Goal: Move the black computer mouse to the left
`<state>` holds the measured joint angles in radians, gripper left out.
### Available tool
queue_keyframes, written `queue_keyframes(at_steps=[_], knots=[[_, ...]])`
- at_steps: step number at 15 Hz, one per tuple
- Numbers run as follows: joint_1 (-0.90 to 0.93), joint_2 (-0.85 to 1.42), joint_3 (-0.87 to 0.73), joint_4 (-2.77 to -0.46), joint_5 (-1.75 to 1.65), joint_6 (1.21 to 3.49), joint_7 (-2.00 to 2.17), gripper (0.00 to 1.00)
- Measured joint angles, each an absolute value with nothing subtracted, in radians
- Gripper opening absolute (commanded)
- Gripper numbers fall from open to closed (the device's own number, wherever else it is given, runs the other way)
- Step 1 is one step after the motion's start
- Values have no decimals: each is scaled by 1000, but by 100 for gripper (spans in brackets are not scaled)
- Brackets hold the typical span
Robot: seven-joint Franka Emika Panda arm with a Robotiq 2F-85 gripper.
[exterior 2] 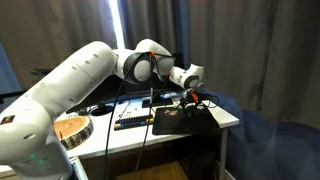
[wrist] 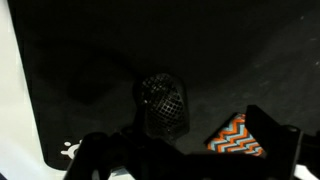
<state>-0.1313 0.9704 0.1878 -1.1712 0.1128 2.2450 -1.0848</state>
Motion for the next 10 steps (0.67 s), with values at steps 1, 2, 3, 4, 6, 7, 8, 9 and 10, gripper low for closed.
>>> queue_keyframes(at_steps=[1,2,3,4,6,7,8,9,10], knots=[[-131,982,189,-1166,113,2273,-1106,100],[-131,997,190,-1157,113,2302,-1128,100],[-132,1014,193,-1146,113,2327,-1148,100],[-132,1034,197,-1132,114,2352,-1164,100],[-135,1077,212,-1101,114,2391,-1201,100],[-136,1099,222,-1082,114,2406,-1221,100],[-138,1119,232,-1062,114,2415,-1238,100],[-138,1138,241,-1042,114,2422,-1254,100],[-139,1156,251,-1022,115,2424,-1269,100]])
